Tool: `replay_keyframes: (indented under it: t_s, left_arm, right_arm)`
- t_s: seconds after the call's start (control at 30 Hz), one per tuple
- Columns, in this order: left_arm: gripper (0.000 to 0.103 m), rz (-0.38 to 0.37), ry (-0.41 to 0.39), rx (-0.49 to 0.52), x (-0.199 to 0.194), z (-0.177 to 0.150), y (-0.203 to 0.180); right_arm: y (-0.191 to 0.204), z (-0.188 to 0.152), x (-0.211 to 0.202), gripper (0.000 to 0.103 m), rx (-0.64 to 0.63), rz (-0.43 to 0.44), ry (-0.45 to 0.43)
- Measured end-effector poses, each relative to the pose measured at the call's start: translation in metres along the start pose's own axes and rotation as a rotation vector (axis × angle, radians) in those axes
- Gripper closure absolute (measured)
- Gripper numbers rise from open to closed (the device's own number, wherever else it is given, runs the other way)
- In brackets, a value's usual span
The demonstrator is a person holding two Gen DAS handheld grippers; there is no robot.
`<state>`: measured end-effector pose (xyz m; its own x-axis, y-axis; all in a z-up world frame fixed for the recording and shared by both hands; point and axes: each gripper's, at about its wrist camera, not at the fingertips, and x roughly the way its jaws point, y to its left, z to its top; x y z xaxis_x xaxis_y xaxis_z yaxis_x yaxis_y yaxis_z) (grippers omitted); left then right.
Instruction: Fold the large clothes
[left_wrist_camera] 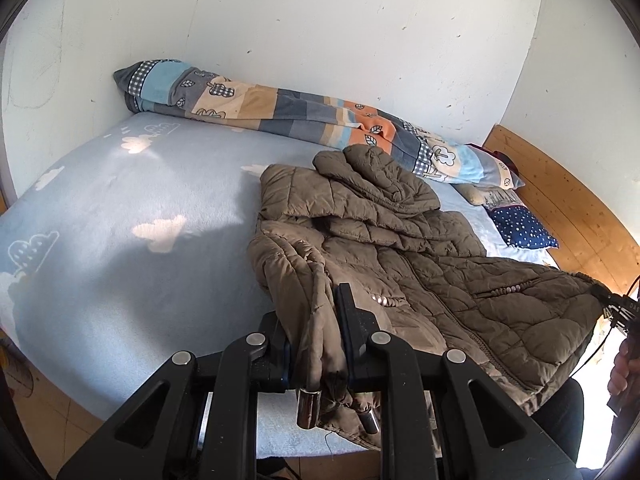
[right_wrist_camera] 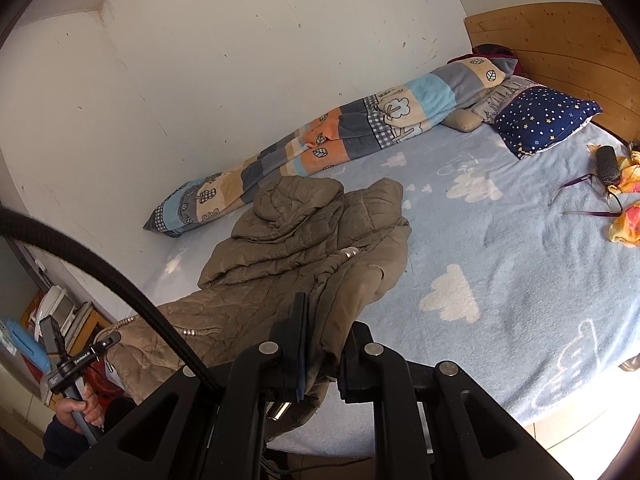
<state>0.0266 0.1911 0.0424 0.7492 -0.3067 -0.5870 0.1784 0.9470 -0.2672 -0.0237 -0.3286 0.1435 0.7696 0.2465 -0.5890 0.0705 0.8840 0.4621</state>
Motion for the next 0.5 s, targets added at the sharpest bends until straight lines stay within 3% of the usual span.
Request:
replay_keyframes:
  t_s: [0.5]
  left_arm:
    - [0.085,0.001,-0.121,0.046,0.015,0.090,-0.012]
  right_arm:
    - [0.013,0.092,0.032,0.091,-0.050,-0.009,-0.106]
